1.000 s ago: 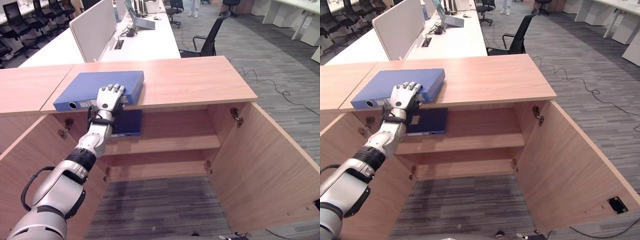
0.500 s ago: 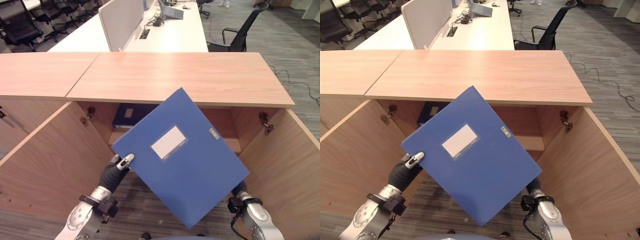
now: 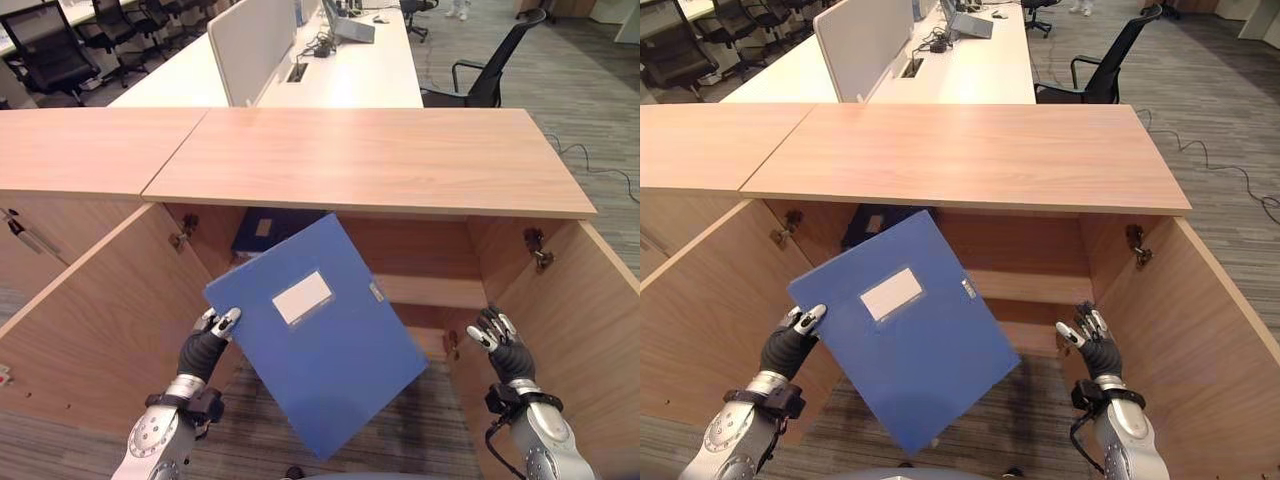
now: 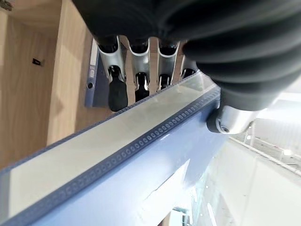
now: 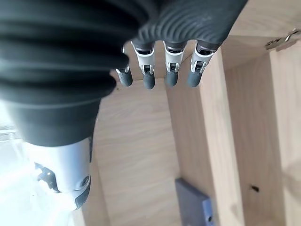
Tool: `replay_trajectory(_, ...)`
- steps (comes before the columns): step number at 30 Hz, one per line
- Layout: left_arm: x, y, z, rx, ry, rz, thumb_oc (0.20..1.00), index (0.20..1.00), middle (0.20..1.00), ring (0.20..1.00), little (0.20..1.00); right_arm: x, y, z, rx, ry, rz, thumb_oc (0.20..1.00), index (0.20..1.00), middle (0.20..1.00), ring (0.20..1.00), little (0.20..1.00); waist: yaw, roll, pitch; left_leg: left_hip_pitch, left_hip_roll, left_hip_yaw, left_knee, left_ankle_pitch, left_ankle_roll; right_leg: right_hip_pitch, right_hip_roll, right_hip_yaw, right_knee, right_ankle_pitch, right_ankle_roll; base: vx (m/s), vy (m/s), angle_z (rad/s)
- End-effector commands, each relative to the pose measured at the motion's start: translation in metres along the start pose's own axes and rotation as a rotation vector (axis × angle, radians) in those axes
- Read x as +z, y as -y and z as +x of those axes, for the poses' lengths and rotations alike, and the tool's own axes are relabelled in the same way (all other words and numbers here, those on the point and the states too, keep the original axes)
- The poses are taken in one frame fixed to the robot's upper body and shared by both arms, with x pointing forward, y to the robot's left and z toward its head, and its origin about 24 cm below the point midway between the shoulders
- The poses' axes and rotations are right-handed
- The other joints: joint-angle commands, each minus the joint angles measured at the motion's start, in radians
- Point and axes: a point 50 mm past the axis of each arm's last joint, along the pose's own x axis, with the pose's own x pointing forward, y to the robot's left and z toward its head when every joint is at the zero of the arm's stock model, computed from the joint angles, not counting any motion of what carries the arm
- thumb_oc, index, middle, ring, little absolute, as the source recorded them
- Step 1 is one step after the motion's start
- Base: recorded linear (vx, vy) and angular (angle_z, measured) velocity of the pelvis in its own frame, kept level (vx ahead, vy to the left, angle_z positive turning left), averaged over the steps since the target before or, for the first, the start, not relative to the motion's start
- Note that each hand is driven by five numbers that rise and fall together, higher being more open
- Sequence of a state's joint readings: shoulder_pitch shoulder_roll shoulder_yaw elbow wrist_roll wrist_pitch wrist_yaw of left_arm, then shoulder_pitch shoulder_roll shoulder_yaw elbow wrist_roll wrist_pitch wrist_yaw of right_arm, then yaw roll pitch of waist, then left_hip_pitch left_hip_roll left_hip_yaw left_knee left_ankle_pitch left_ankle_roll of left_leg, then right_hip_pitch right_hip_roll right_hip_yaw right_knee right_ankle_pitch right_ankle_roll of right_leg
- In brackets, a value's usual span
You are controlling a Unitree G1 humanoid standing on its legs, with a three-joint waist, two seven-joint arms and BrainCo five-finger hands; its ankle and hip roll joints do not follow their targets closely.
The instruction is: Put the empty folder in the office cabinet
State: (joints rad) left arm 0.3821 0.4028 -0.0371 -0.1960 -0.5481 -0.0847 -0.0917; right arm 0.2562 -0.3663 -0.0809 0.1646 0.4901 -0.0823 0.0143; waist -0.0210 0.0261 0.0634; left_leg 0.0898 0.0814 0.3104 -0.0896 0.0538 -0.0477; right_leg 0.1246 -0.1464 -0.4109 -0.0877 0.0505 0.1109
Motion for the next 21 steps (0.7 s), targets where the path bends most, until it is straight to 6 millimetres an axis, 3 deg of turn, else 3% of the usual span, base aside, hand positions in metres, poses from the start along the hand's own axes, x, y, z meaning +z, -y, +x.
replay_trajectory(1,0.037,-0.017,0.002,0.057,0.170,0.152,0.200,0.200,0.200,0.200,0.200,0.019,0.016,0.008,-0.100,0.089,-0.126,1.000,1.000,1.000,1.000,1.000,-0.012,-0.053,-0.005,0.006,0.028,-0.042,0.002,-0.106,-0.015,0.013,-0.044,0.002,0.000,-0.075,0.053,0.00,0.000,0.00)
replay_trajectory(4,0.043,-0.030,0.001,0.129,0.192,0.218,0.200,0.200,0.200,0.200,0.200,0.039,0.031,0.008,-0.178,0.159,-0.177,1.000,1.000,1.000,1.000,1.000,-0.012,-0.052,-0.002,0.002,0.029,-0.045,0.002,-0.107,-0.015,0.009,-0.043,0.004,0.000,-0.077,0.052,0.00,0.000,0.00)
replay_trajectory(8,0.046,-0.032,0.001,0.135,0.203,0.237,0.200,0.200,0.200,0.200,0.200,0.052,0.027,0.008,-0.148,0.210,-0.175,1.000,1.000,1.000,1.000,1.000,-0.010,-0.054,0.001,0.001,0.029,-0.046,0.002,-0.107,-0.015,0.007,-0.042,0.003,0.000,-0.077,0.052,0.00,0.000,0.00)
replay_trajectory(17,0.059,-0.004,0.022,0.002,0.289,0.302,0.200,0.200,0.200,0.200,0.200,0.062,-0.051,0.013,0.279,0.278,-0.034,1.000,1.000,1.000,1.000,1.000,-0.005,-0.067,0.005,0.003,0.035,-0.035,0.002,-0.103,-0.021,0.005,-0.042,0.006,0.000,-0.075,0.048,0.00,0.000,0.00)
replay_trajectory(21,0.066,0.012,0.029,-0.077,0.334,0.275,0.200,0.200,0.200,0.200,0.200,0.048,-0.084,0.014,0.451,0.196,-0.045,1.000,1.000,1.000,1.000,1.000,0.000,-0.070,0.005,0.003,0.038,-0.031,0.002,-0.099,-0.025,0.003,-0.040,0.004,0.000,-0.074,0.048,0.00,0.000,0.00)
